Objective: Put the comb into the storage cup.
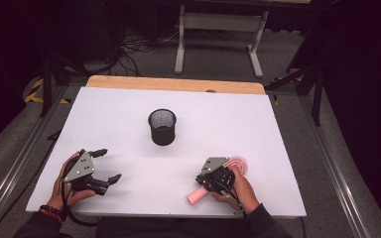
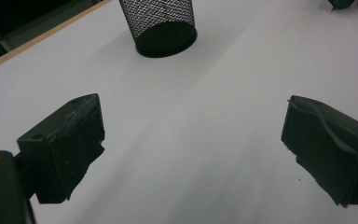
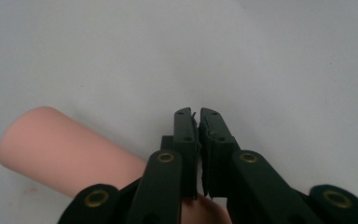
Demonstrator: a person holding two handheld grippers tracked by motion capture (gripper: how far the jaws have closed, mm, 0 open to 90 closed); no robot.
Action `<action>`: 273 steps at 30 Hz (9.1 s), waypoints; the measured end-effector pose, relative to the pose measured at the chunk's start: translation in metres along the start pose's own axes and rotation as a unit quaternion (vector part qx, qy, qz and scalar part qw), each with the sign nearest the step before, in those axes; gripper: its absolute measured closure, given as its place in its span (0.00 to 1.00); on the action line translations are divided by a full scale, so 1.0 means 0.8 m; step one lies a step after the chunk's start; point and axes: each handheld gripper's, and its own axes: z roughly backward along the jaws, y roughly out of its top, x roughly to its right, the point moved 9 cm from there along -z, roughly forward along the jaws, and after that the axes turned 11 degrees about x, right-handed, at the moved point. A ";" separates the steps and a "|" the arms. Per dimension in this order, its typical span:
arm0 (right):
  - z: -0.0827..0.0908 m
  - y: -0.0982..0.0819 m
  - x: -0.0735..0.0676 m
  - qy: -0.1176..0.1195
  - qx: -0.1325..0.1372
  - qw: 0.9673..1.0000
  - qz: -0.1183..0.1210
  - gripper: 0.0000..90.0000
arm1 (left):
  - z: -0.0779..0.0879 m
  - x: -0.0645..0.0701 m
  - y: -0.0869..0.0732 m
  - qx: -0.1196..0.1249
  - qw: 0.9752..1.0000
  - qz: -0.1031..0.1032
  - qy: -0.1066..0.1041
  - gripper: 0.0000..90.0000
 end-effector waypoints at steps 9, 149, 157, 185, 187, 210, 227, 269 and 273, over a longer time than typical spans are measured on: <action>0.003 -0.003 -0.002 0.004 0.002 1.000 0.001 0.95 | 0.000 0.000 0.000 0.000 1.000 0.000 -0.001 0.08; 0.169 0.034 0.115 -0.266 0.292 0.913 -0.104 0.14 | -0.204 0.173 0.110 -0.058 0.996 -0.059 -0.038 0.77; 0.160 0.043 0.103 -0.251 0.297 0.917 -0.094 0.14 | -0.192 0.159 0.114 -0.021 0.998 -0.055 -0.020 0.77; 0.127 0.092 0.071 -0.191 0.334 0.918 -0.099 0.07 | -0.166 0.139 0.138 0.070 0.995 -0.059 0.027 0.77; 0.124 0.093 0.072 -0.186 0.336 0.917 -0.108 0.07 | -0.166 0.139 0.138 0.071 0.995 -0.061 0.028 0.77; 0.097 0.110 0.064 -0.094 0.359 0.914 -0.164 0.12 | -0.162 0.142 0.142 0.087 0.992 -0.084 0.038 0.77; 0.104 0.127 0.045 -0.040 0.395 0.906 -0.147 0.66 | -0.177 0.142 0.121 0.058 0.994 -0.088 0.041 0.77; 0.131 0.132 0.037 -0.091 0.404 0.907 -0.079 0.70 | -0.152 0.125 0.110 0.058 0.994 -0.089 -0.032 0.28; 0.133 0.132 0.037 -0.095 0.404 0.907 -0.076 0.70 | -0.143 0.120 0.108 0.058 0.994 -0.079 -0.041 0.24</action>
